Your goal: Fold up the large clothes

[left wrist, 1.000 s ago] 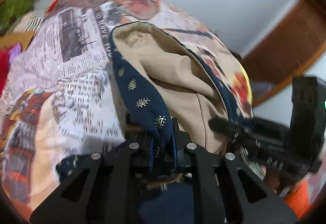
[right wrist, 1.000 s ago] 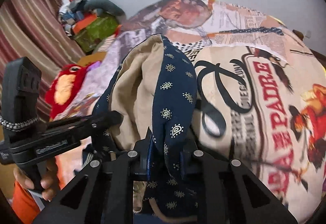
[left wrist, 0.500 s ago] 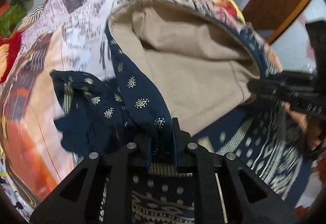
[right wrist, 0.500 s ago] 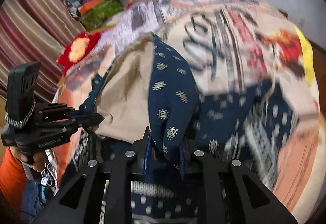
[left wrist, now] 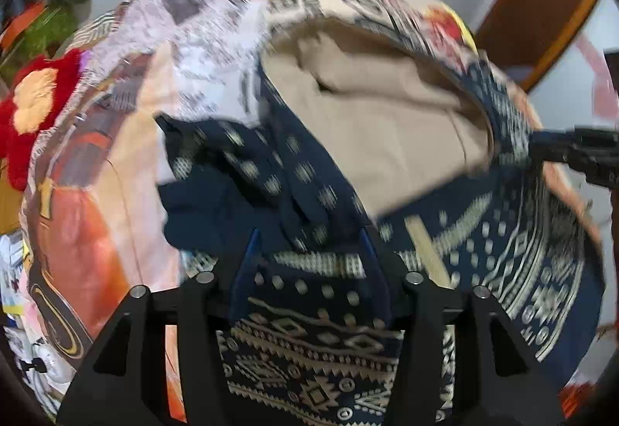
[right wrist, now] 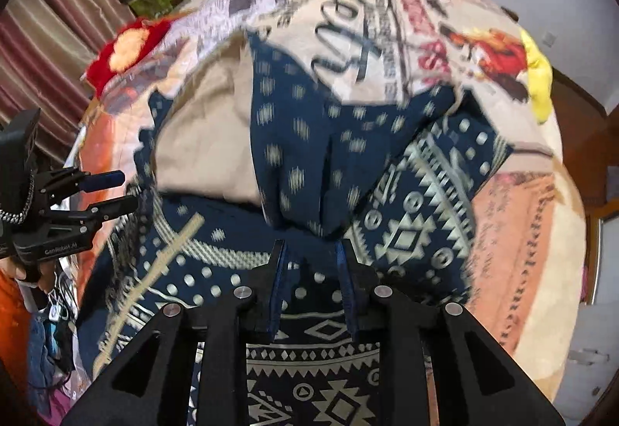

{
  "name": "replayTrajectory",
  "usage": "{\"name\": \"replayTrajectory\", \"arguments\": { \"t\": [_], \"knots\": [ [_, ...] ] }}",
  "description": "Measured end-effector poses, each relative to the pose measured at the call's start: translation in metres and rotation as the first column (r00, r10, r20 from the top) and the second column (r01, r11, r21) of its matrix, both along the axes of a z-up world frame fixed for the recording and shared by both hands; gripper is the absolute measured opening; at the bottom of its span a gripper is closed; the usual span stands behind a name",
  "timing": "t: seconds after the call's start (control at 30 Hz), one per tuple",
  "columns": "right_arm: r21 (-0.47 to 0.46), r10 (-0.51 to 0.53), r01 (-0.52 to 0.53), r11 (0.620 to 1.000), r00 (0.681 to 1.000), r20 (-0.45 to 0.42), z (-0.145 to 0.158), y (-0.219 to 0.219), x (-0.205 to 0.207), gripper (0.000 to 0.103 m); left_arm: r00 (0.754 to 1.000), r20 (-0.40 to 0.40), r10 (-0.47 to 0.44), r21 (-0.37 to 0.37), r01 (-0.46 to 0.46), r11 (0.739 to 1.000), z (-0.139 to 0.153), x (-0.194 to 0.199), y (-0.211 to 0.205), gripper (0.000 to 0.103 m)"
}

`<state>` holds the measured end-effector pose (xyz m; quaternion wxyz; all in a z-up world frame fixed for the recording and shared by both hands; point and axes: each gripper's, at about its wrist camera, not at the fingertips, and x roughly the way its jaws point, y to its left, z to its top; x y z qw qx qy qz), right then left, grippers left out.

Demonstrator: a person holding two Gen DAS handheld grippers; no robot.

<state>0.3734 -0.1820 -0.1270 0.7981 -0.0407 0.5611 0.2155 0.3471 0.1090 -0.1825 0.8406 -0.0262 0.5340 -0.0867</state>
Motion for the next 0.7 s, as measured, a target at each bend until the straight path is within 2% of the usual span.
{"name": "replayTrajectory", "arguments": {
  "t": [0.13, 0.27, 0.47, 0.6, 0.63, 0.7],
  "knots": [
    [0.096, -0.033, 0.029, 0.995, 0.999, 0.038, 0.026, 0.002, 0.019, 0.022, 0.997, 0.031, 0.073, -0.029, -0.072, 0.997, 0.013, 0.028, 0.015, 0.057],
    [0.13, -0.043, 0.036, 0.991, 0.998, 0.05, 0.034, 0.022, 0.05, 0.022, 0.996, 0.014, 0.088, -0.069, -0.087, 0.994, 0.009, 0.063, 0.019, 0.057],
    [0.129, 0.005, -0.005, 0.992, 1.0, 0.001, 0.013, 0.065, 0.099, 0.022, 0.985, -0.089, 0.146, -0.155, -0.159, 0.975, -0.029, 0.123, 0.024, 0.057],
    [0.101, 0.028, -0.026, 0.995, 0.999, -0.021, -0.01, 0.08, 0.124, 0.022, 0.982, -0.12, 0.147, -0.194, -0.169, 0.966, -0.053, 0.15, 0.023, 0.057],
    [0.09, 0.035, -0.033, 0.995, 0.999, -0.019, -0.016, 0.083, 0.129, 0.022, 0.982, -0.119, 0.147, -0.197, -0.169, 0.966, -0.057, 0.155, 0.022, 0.055],
    [0.074, 0.048, -0.047, 0.996, 0.999, -0.018, -0.023, 0.087, 0.137, 0.022, 0.984, -0.112, 0.139, -0.205, -0.16, 0.965, -0.061, 0.16, 0.018, 0.033]
  ]
}}
